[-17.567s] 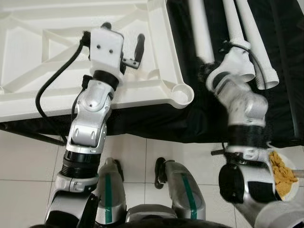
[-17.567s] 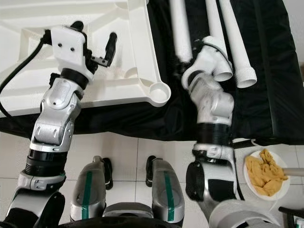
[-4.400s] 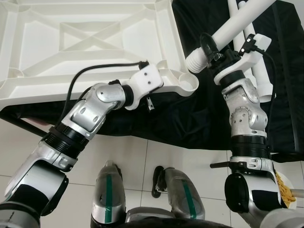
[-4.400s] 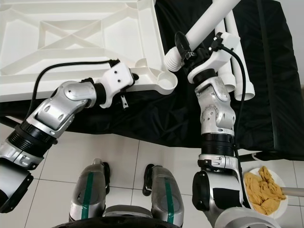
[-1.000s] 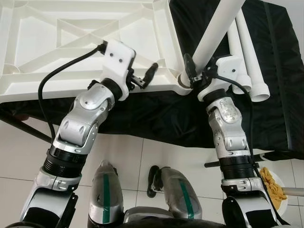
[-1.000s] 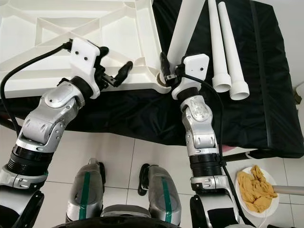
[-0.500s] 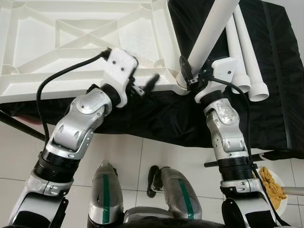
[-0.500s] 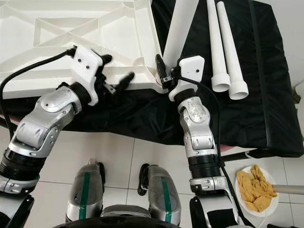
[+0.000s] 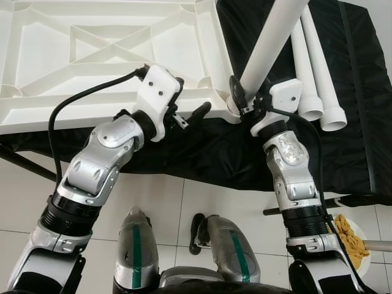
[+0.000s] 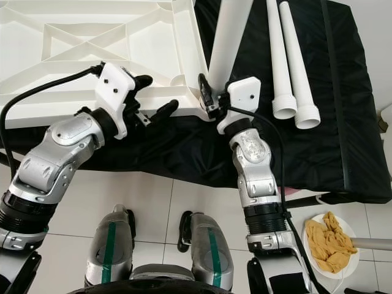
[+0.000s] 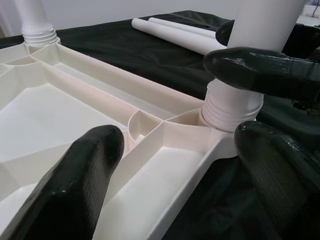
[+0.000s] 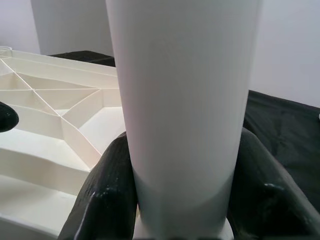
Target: Building children table
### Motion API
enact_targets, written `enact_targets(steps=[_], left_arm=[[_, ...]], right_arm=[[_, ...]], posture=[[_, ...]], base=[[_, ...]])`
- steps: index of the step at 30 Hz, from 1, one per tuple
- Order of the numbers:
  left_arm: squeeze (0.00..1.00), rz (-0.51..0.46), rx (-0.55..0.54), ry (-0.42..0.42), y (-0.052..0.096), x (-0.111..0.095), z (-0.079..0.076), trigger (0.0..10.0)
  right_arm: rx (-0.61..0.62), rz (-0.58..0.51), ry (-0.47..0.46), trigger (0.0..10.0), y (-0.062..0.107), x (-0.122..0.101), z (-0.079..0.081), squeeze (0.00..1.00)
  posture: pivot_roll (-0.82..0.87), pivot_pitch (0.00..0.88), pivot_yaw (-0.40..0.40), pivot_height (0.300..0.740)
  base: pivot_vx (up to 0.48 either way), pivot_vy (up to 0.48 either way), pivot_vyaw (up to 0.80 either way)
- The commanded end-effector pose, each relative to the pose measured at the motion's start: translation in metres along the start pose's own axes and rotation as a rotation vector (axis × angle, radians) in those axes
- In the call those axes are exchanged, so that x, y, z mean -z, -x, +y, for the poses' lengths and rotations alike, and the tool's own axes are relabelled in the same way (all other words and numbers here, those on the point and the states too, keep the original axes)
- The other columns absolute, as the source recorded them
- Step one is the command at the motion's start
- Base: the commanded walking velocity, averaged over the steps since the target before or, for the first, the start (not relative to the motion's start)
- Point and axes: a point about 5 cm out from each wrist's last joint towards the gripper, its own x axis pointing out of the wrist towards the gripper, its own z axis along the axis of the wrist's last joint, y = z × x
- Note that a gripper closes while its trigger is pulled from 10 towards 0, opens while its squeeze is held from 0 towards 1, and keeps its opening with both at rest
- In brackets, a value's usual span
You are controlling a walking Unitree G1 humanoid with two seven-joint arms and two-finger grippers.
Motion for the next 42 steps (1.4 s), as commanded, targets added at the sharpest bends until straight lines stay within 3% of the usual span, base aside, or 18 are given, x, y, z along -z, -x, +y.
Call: enact_targets(steps=[1,3,4,8,20,31,42], left_arm=[[0.0,-0.012,0.032,-0.007,-0.002,-0.004,-0.005,10.0],[0.0,-0.012,0.032,-0.007,-0.002,-0.004,-0.005,10.0],[0.0,-0.015,0.035,-0.007,-0.002,-0.005,-0.004,10.0],[0.0,-0.019,0.04,-0.009,-0.002,-0.006,-0.004,10.0],[0.0,-0.027,0.041,-0.013,-0.002,-0.007,-0.005,10.0],[0.0,-0.03,0.041,-0.016,-0.002,-0.008,-0.004,10.0],[0.0,-0.031,0.023,-0.017,0.001,-0.01,-0.001,10.0]], right_arm=[[-0.007,0.1,-0.067,10.0,0.009,0.019,0.004,0.0],[-0.007,0.1,-0.067,10.0,0.009,0.019,0.004,0.0],[0.032,0.114,-0.121,10.0,0.008,0.02,-0.001,0.0],[0.084,0.131,-0.195,10.0,0.005,0.021,-0.008,0.0],[0.162,0.165,-0.281,10.0,0.002,0.023,-0.015,0.0],[0.203,0.183,-0.291,10.0,0.006,0.028,-0.019,0.0],[0.095,0.215,-0.164,10.0,0.009,0.032,-0.005,0.0]], posture=[[0.14,0.092,-0.11,0.74],[0.14,0.092,-0.11,0.74],[0.14,0.09,-0.109,0.74],[0.14,0.087,-0.108,0.74],[0.14,0.079,-0.109,0.74],[0.14,0.077,-0.105,0.74],[0.14,0.094,-0.108,0.74]], base=[[0.0,0.0,0.0],[0.0,0.0,0.0],[0.0,0.0,0.0],[0.0,0.0,0.0],[0.0,0.0,0.0],[0.0,0.0,0.0],[0.0,0.0,0.0]])
